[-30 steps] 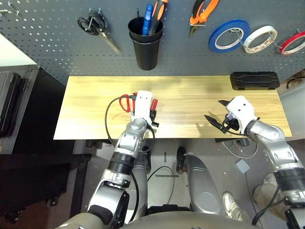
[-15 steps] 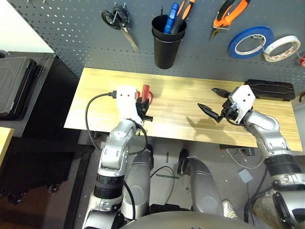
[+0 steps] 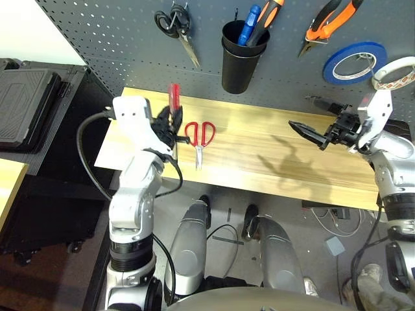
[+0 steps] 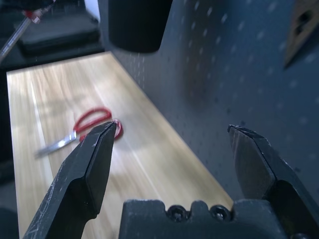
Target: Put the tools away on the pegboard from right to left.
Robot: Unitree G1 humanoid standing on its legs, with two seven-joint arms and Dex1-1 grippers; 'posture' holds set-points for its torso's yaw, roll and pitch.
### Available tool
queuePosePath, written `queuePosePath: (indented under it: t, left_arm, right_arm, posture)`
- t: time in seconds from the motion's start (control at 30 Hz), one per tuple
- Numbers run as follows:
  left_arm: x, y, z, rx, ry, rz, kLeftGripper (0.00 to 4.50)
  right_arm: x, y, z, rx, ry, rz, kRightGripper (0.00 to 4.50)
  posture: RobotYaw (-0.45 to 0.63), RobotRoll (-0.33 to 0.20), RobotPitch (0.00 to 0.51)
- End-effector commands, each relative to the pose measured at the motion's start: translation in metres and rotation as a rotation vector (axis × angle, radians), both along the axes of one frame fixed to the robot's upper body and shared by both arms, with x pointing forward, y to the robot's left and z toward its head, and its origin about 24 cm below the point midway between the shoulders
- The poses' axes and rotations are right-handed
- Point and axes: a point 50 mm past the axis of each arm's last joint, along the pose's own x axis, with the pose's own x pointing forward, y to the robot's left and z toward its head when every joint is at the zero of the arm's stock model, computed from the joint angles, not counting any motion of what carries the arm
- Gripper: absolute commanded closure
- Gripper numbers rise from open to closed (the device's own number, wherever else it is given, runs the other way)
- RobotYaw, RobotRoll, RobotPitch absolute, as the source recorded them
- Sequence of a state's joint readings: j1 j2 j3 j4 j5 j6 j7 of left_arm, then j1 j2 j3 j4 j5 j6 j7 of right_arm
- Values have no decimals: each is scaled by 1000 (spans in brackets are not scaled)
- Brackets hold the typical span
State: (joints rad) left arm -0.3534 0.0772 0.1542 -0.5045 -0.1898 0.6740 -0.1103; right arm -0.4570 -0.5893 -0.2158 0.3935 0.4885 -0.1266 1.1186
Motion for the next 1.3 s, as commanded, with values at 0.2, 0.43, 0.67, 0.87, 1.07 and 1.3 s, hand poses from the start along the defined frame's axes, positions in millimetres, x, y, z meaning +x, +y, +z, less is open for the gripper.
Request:
queuePosePath:
  t: [0.2, 0.43, 0.67, 0.87, 1.07, 1.3]
  left_arm:
    - [3, 3, 40, -17, -101, -24, 3584]
    - [6, -3, 69, -9, -161, -64, 3584]
    - [8, -7, 98, -17, -222, -82, 3584]
    - [8, -18, 126, -56, -293, -112, 3584]
    - [12, -28, 151, -131, -351, -147, 3584]
    - [25, -46, 170, -266, -396, -168, 3584]
  right_arm:
    - [-11, -13, 26, 104, -52, 20, 0]
    - [-18, -17, 67, 123, -127, 66, 0]
    - [-22, -20, 89, 112, -130, 79, 0]
    - [-22, -21, 89, 105, -124, 85, 0]
    - [-21, -14, 84, 109, -108, 106, 0]
    - [-18, -2, 77, 136, -116, 113, 0]
  posture:
    - [259, 0, 263]
    - [234, 0, 262]
    - [212, 0, 268]
    - [209, 0, 271]
    - [205, 0, 273]
    - [196, 0, 271]
